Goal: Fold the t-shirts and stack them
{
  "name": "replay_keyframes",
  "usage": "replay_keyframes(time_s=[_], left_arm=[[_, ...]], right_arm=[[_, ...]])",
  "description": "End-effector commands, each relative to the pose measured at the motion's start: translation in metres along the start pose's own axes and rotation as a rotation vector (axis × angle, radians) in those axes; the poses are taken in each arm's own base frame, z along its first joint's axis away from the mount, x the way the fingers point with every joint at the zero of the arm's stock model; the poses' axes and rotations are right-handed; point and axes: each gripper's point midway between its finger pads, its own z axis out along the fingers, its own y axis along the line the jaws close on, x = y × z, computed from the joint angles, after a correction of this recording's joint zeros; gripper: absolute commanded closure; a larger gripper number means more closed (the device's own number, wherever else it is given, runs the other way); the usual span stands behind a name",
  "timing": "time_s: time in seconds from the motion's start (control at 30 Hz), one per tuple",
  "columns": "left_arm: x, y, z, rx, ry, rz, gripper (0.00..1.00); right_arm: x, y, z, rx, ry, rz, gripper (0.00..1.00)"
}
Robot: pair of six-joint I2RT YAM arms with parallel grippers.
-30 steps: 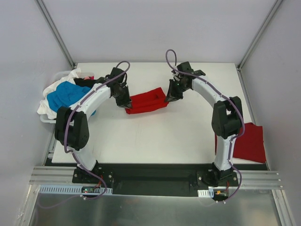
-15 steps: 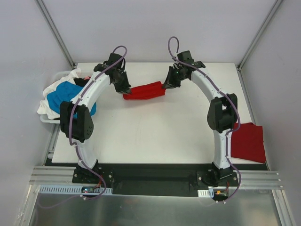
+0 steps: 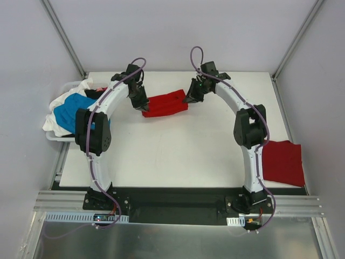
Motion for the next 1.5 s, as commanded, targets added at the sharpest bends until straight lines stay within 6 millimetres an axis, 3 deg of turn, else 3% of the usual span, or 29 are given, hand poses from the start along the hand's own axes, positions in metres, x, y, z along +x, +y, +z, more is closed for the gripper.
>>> replay_keyframes(time_s=[0.0,0.07,0.1,0.17,0.23,0.33,0.5,0.73,1.07,1.1,1.17,1.2,1.23,1.3,1.33,1.37,1.4,1.47], left_arm=[[0.004,-0.001,-0.031,0.024,-0.035,0.015,0.98],[0.017,0.0,-0.036,0.032,-0.028,0.019,0.98],[0.021,0.0,-0.036,0.032,-0.028,0.02,0.98],[0.036,-0.001,-0.038,0.038,-0.017,0.031,0.98],[0.052,0.003,-0.034,0.032,0.006,0.036,0.98],[0.078,0.006,-0.031,0.022,0.039,0.051,0.99],[0.114,0.014,-0.024,0.017,0.082,0.062,0.99],[0.17,0.04,-0.017,-0.007,0.163,0.052,0.99],[0.215,0.068,-0.03,-0.015,0.168,0.014,0.98],[0.219,0.069,-0.03,-0.013,0.176,0.012,0.97],[0.226,0.072,-0.031,-0.006,0.189,0.012,0.87],[0.228,0.072,-0.032,-0.001,0.194,0.016,0.8],[0.233,0.073,-0.033,-0.001,0.204,0.02,0.49],[0.237,0.074,-0.04,-0.003,0.203,0.024,0.17],[0.238,0.074,-0.044,-0.002,0.194,0.031,0.08],[0.239,0.074,-0.047,-0.004,0.191,0.033,0.01],[0.244,0.078,-0.052,-0.024,0.205,0.029,0.01],[0.232,0.072,-0.066,-0.025,0.142,0.041,0.01]], right_arm=[[0.017,0.002,-0.021,-0.017,-0.01,-0.025,0.99],[0.034,0.002,-0.032,-0.017,-0.002,-0.055,0.99],[0.056,-0.011,-0.026,0.009,0.046,-0.044,0.99],[0.072,-0.009,-0.033,0.011,0.055,-0.073,0.99],[0.1,-0.018,-0.028,0.04,0.11,-0.091,0.99],[0.127,-0.02,-0.029,0.055,0.154,-0.109,0.99],[0.159,-0.014,-0.033,0.064,0.203,-0.148,0.99],[0.203,-0.024,-0.047,0.108,0.271,-0.183,0.99],[0.258,-0.028,-0.056,0.141,0.336,-0.211,0.99],[0.266,-0.029,-0.055,0.138,0.368,-0.202,0.91],[0.279,-0.033,-0.054,0.156,0.419,-0.209,0.52],[0.283,-0.037,-0.053,0.178,0.435,-0.217,0.27],[0.287,-0.041,-0.057,0.199,0.449,-0.229,0.16],[0.29,-0.043,-0.063,0.216,0.449,-0.252,0.12],[0.289,-0.043,-0.065,0.219,0.441,-0.255,0.12],[0.289,-0.044,-0.068,0.223,0.432,-0.261,0.12],[0.284,-0.042,-0.073,0.226,0.399,-0.276,0.12],[0.276,-0.038,-0.077,0.232,0.36,-0.286,0.16]])
